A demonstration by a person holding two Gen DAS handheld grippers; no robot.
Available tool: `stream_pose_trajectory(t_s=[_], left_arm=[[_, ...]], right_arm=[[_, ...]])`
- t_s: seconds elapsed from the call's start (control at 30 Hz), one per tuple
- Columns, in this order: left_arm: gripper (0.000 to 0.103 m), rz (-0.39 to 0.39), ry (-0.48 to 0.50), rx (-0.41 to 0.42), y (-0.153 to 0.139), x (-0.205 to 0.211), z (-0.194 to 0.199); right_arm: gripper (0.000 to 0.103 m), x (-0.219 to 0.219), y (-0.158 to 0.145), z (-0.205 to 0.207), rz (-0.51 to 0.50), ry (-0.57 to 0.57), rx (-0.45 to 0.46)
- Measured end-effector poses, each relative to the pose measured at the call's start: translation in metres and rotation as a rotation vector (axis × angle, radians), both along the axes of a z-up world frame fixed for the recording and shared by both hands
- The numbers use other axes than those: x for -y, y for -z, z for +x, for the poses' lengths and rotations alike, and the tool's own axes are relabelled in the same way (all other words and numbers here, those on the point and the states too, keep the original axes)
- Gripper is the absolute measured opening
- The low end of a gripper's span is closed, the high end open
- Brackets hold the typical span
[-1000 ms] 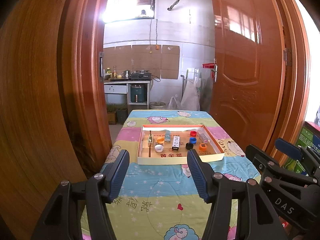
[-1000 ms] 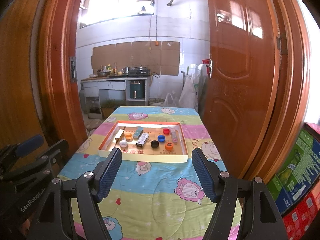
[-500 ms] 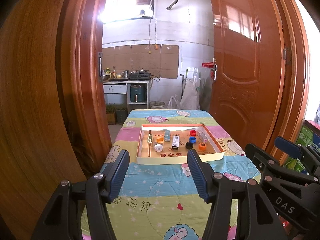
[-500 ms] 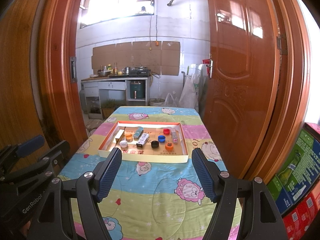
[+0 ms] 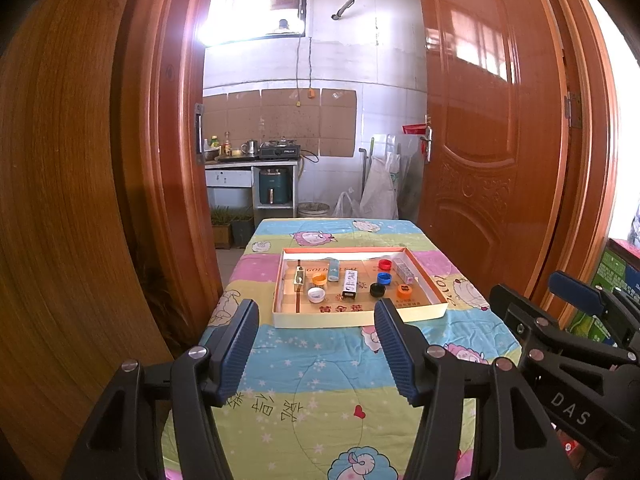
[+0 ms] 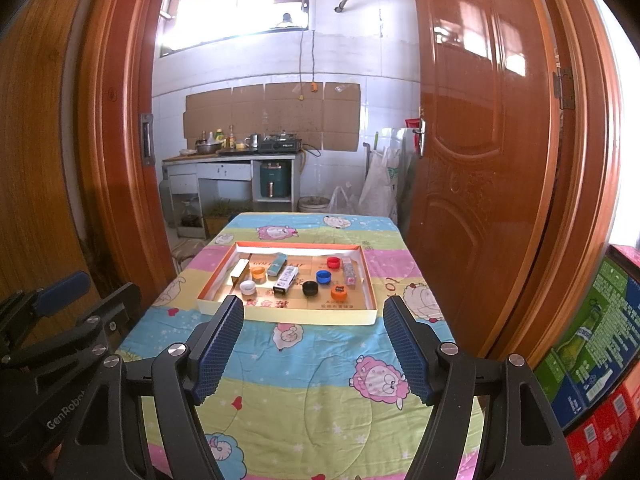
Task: Organize rigid objects
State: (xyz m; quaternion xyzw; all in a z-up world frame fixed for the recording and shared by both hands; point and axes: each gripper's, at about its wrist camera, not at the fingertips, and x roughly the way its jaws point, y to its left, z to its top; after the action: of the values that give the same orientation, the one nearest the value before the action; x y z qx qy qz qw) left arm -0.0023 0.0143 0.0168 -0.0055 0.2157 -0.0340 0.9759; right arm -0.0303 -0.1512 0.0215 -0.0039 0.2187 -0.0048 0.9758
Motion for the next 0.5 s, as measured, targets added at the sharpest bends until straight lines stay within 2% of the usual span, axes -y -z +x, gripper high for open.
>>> stream_pose_trajectory(t_s=[0.5], left_arm=[[0.06, 0.002, 0.005, -0.002, 0.0013, -0.0005, 0.0005]], right_arm=[[0.074, -0.0014, -0.0003, 0.0006, 0.003, -0.006, -0.005]])
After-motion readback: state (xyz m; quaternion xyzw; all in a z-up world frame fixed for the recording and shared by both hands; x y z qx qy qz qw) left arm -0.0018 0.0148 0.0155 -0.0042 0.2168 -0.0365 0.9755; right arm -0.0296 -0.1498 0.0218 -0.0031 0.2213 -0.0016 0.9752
